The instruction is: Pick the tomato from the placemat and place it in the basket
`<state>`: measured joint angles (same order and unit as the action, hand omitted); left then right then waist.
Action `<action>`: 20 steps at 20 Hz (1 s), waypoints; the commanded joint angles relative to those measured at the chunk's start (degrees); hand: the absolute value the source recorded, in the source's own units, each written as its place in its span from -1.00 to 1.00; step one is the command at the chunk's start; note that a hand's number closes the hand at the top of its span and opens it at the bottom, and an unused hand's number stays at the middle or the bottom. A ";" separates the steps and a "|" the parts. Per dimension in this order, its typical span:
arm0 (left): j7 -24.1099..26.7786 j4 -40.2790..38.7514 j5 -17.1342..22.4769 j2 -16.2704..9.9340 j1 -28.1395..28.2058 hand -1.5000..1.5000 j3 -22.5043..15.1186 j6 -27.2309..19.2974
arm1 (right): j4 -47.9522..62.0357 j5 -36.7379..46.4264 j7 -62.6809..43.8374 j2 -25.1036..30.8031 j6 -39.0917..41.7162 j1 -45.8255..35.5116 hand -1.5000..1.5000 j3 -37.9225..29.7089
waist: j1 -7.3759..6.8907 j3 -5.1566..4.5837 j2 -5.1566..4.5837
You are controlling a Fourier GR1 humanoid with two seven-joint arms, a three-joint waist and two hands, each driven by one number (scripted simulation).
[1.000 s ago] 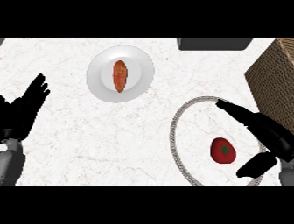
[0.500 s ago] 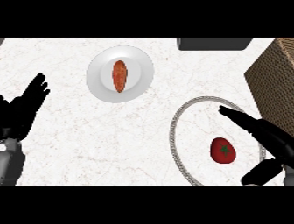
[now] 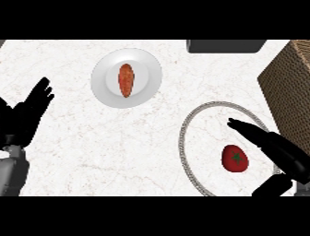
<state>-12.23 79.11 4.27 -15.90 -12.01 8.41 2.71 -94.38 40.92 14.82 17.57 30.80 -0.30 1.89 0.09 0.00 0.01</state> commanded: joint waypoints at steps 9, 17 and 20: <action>-3.84 0.41 0.52 -0.39 -2.56 0.00 1.59 1.18 | 5.26 12.22 1.50 -0.68 -6.50 -1.86 1.00 7.29 | -0.18 0.01 -0.03; -0.23 2.18 -1.32 0.95 1.59 0.00 1.73 1.83 | 7.20 14.61 2.40 -3.48 -7.77 -2.60 1.00 7.54 | -0.11 0.00 0.01; -2.87 4.03 -0.01 0.35 1.78 0.00 2.45 2.78 | 4.82 15.53 1.43 -3.29 -6.26 -2.47 1.00 8.20 | -0.09 -0.01 0.03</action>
<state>-13.16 81.54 3.67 -15.45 -10.21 10.50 4.83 -87.72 55.00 18.64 15.56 22.86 -2.59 8.71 0.02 -0.45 0.33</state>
